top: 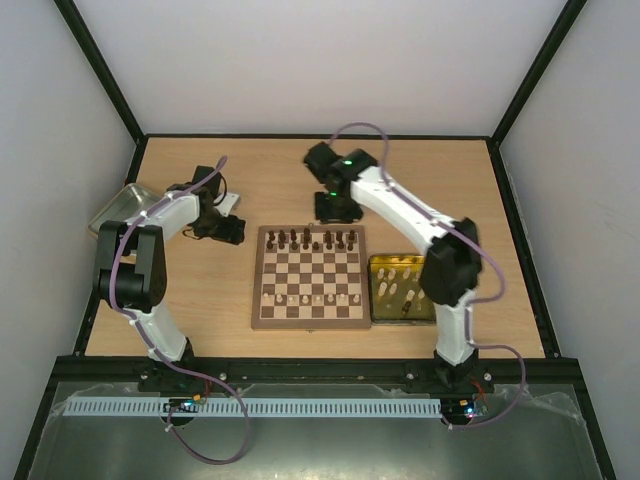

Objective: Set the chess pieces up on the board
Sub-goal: Place the chess piece on the chessboard, then pick up the chess piece from the storage box.

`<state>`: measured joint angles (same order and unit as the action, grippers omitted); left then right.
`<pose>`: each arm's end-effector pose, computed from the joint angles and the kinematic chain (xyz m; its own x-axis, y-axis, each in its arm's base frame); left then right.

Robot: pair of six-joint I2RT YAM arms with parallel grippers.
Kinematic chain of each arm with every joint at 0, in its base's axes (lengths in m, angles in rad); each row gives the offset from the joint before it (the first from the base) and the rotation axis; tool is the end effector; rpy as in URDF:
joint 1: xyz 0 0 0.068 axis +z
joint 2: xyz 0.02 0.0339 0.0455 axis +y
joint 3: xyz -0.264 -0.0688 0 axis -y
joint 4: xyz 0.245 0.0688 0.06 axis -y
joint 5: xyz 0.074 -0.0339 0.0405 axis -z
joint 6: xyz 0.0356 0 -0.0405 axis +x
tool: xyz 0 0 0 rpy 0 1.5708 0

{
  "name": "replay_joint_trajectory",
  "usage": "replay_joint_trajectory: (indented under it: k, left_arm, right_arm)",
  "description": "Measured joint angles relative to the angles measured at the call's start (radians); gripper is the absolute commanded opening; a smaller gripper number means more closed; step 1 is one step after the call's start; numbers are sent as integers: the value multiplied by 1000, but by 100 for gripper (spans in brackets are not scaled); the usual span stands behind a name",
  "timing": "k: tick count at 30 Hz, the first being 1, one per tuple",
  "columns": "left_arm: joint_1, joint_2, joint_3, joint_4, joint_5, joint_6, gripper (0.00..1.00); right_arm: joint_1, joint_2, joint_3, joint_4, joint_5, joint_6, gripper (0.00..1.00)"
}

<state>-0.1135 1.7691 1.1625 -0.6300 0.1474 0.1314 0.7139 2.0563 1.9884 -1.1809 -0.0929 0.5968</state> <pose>0.3405 -0.0441 0.1788 -0.9096 0.2341 -0.3434 0.2815 0.9549 -0.0946 0.3201 0.2817 0.2864 -0.9719 -0.1016 -0.2123 -0.1547 0.9556 0.2506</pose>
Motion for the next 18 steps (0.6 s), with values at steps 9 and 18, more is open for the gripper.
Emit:
replay_joint_trajectory:
  k: [9, 18]
  left_arm:
    - [0, 0, 0, 0, -9, 0, 84]
    - [-2, 0, 0, 0, -10, 0, 84]
  right_arm:
    - [-158, -477, -637, 75, 28, 63, 33]
    - [-206, -696, -929, 103, 30, 124, 34]
